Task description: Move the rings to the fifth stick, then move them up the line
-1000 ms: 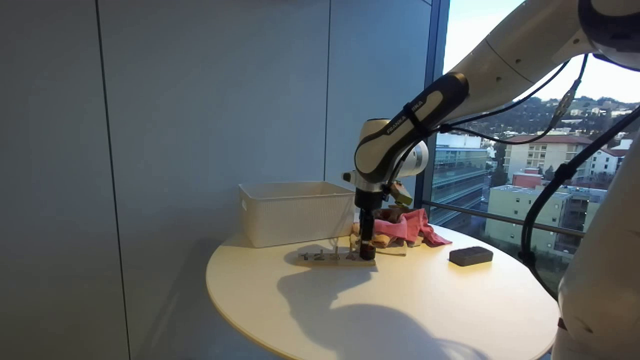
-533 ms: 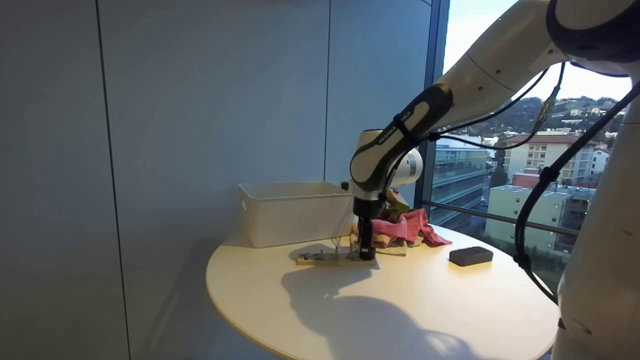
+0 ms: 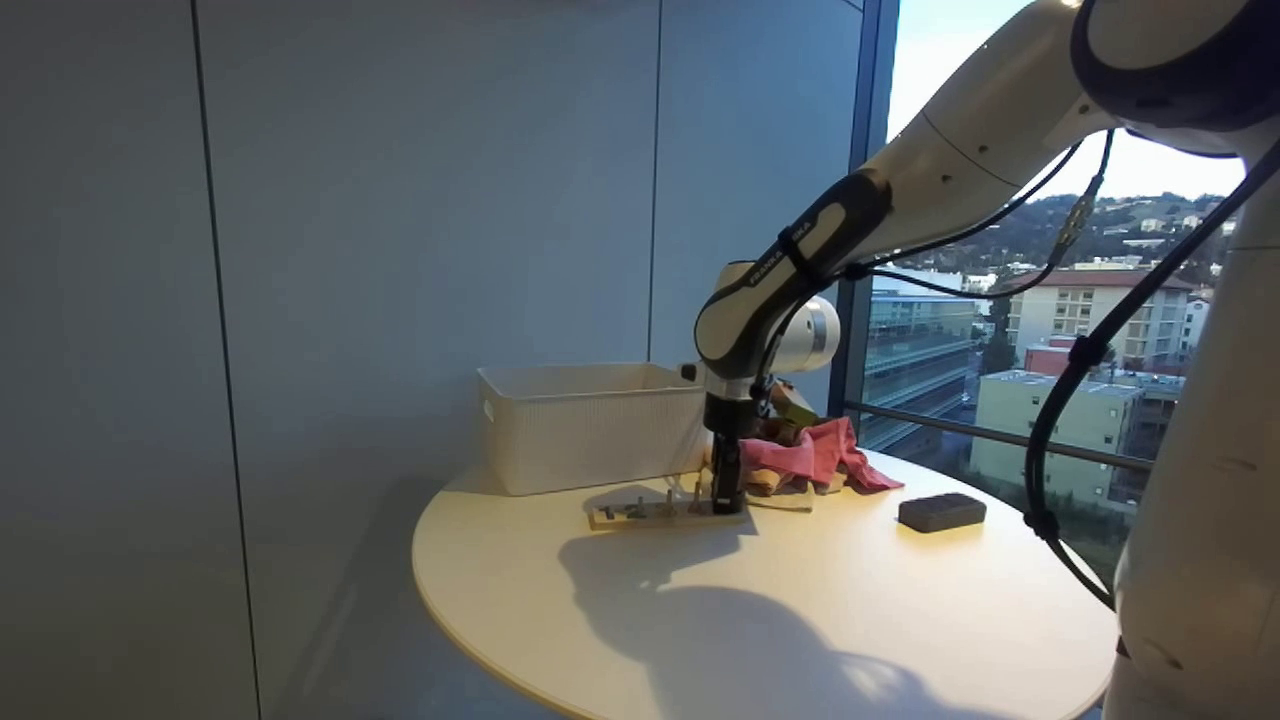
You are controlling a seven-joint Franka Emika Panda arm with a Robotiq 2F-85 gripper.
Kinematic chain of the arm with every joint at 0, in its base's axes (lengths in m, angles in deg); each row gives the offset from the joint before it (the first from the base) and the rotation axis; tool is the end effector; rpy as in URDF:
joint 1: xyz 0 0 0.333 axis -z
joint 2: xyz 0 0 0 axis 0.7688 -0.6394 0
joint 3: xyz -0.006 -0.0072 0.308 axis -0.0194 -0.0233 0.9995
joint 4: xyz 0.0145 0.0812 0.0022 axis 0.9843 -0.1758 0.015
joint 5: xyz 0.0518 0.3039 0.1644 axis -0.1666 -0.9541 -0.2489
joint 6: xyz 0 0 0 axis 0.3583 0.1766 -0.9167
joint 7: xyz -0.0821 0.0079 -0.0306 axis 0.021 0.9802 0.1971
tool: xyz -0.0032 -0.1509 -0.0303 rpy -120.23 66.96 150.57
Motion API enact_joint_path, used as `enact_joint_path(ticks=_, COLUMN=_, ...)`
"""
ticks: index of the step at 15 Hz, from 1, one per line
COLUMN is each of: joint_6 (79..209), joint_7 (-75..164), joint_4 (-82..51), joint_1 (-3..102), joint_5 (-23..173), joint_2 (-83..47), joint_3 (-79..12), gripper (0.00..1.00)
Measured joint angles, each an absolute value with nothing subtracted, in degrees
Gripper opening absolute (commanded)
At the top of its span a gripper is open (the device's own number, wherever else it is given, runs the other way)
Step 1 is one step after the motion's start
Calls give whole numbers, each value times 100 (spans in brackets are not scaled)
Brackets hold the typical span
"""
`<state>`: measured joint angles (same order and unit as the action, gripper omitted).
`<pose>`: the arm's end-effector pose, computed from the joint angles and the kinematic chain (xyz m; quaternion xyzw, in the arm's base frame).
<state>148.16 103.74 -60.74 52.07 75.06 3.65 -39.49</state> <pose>0.4549 -0.0956 0.3361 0.9218 0.3832 0.0430 0.0403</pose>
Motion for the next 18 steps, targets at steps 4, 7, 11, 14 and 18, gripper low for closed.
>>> enact_joint_path(ticks=4, joint_6=14696, joint_7=10437, joint_4=-6007, joint_1=5212, joint_5=7497, joint_2=364, joint_3=-3944, gripper=26)
enact_joint_path(ticks=7, joint_6=14485, joint_7=10462, joint_4=-5955, joint_1=5212, joint_5=7497, joint_2=370, joint_3=-3935, gripper=26)
enact_joint_path(ticks=11, joint_6=14284, joint_7=10517, joint_4=-5904, joint_1=5212, joint_5=7562, joint_2=513, joint_3=-3906, gripper=26)
enact_joint_path(ticks=14, joint_6=14290, joint_7=10517, joint_4=-5921, joint_1=5212, joint_5=7778, joint_2=760, joint_3=-3881, gripper=26)
enact_joint_path(ticks=18, joint_6=14378, joint_7=10633, joint_4=-6050, joint_1=5208, joint_5=8023, joint_2=1144, joint_3=-3858, gripper=26)
